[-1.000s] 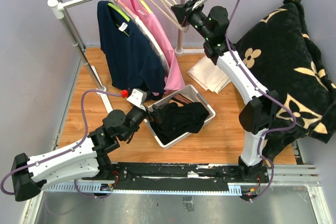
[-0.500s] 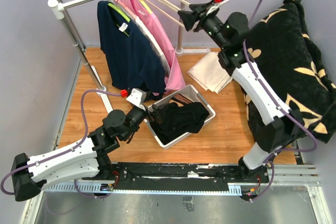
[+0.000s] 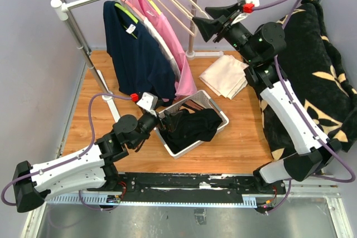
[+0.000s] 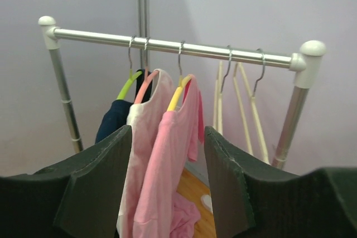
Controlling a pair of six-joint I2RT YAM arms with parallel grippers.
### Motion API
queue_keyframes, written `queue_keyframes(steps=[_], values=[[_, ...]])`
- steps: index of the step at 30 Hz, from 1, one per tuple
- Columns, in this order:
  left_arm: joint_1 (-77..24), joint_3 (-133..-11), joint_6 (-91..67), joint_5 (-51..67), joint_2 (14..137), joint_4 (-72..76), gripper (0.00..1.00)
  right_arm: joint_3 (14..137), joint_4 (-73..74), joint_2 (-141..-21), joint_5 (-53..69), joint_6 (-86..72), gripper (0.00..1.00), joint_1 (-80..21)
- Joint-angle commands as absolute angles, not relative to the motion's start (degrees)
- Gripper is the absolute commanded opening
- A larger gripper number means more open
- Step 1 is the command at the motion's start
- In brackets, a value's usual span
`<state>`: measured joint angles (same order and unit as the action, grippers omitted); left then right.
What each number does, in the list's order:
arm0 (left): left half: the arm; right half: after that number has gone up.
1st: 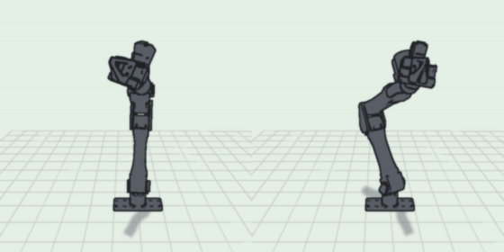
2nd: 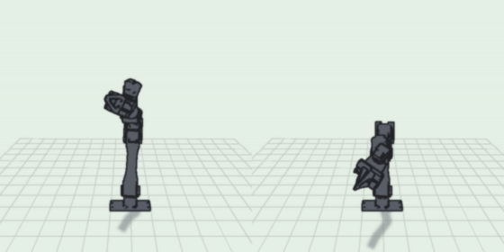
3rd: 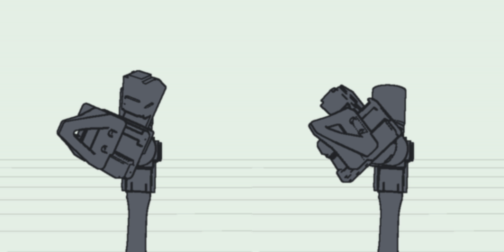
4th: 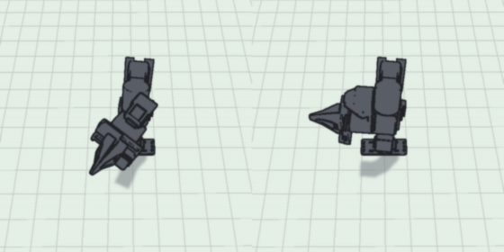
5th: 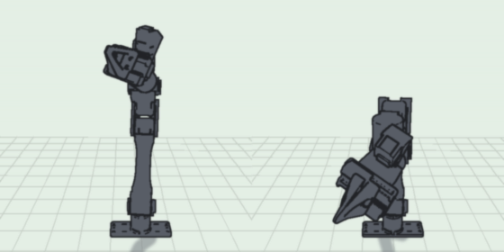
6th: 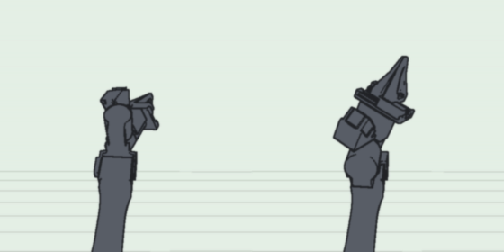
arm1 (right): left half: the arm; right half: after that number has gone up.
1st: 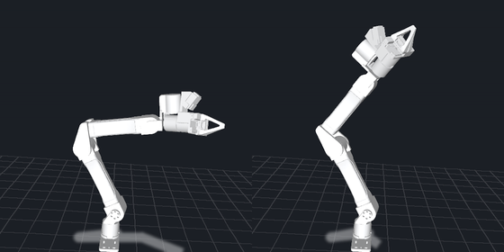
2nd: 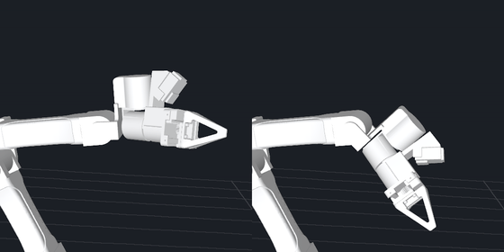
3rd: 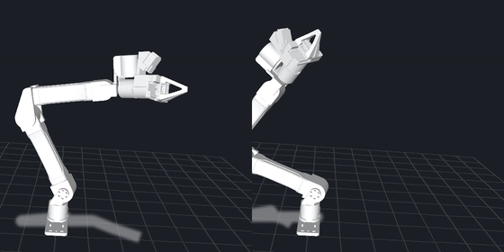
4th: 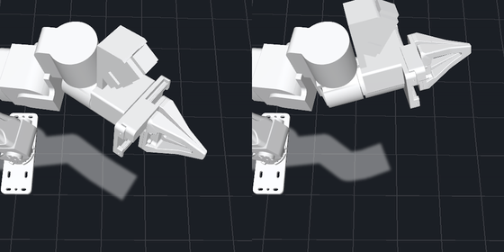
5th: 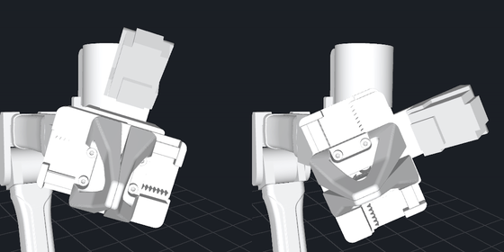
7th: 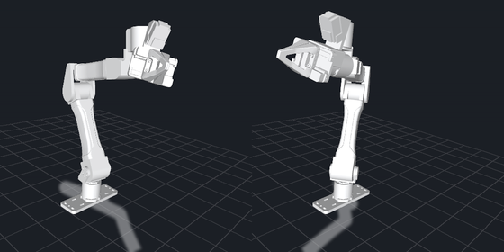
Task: Remove the t-shirt from the hanger
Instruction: Place the hanger on the clothesline, then pick up the hanger from the clothesline.
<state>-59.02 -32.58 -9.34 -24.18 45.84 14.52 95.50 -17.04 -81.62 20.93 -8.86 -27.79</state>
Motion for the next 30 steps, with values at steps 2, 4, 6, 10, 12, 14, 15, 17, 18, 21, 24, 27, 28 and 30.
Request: queue_keyframes(steps=[2,4,6,10,12,14,15,17,18,21,24,27,28,30], values=[[-59.32,-34.21,-11.65,-24.16,44.58,13.58,1.00,97.12,-13.36,-84.02,23.58,-8.00,0.55,-30.91],[-59.27,-33.92,-12.00,-24.19,44.03,13.37,1.00,98.85,-11.68,-85.86,23.44,-7.95,0.54,-31.68],[-59.39,-33.61,-12.27,-24.24,43.38,13.17,1.00,99.94,-10.88,-87.67,23.07,-7.84,0.54,-32.46],[-59.34,-33.04,-12.42,-24.35,42.32,13.18,1.00,101.97,-9.83,-90.85,21.47,-6.99,0.53,-34.07],[-59.30,-32.65,-12.44,-24.39,41.70,13.26,1.00,102.84,-9.33,-92.35,20.58,-6.37,0.53,-34.63],[-59.32,-32.14,-12.40,-24.33,41.05,13.48,1.00,103.83,-8.94,-93.85,19.96,-6.09,0.52,-35.12],[-59.33,-31.76,-12.47,-24.32,40.78,13.59,1.00,104.33,-8.84,-94.58,19.77,-6.02,0.52,-35.40],[-59.35,-31.33,-12.48,-24.41,40.17,13.69,1.00,105.18,-8.71,-95.88,19.04,-5.86,0.52,-35.78],[-59.33,-31.12,-12.51,-24.38,39.81,13.69,1.00,105.58,-8.63,-96.75,18.50,-5.76,0.51,-35.96],[-59.28,-30.79,-12.36,-24.52,39.20,13.62,1.00,106.74,-8.58,-98.48,17.11,-5.32,0.50,-36.42],[-59.28,-30.44,-12.20,-24.85,38.66,13.47,1.00,108.49,-8.20,-100.21,15.86,-5.03,0.49,-36.93],[-59.36,-30.17,-11.88,-25.26,38.05,13.25,1.00,109.74,-7.88,-101.66,14.27,-4.48,0.46,-37.38],[-59.33,-30.03,-11.79,-25.44,37.91,13.27,1.00,110.18,-7.72,-102.09,13.65,-4.15,0.46,-37.58],[-59.30,-29.76,-11.65,-25.76,37.57,13.12,1.00,111.03,-7.12,-102.84,12.30,-3.22,0.44,-38.13]])
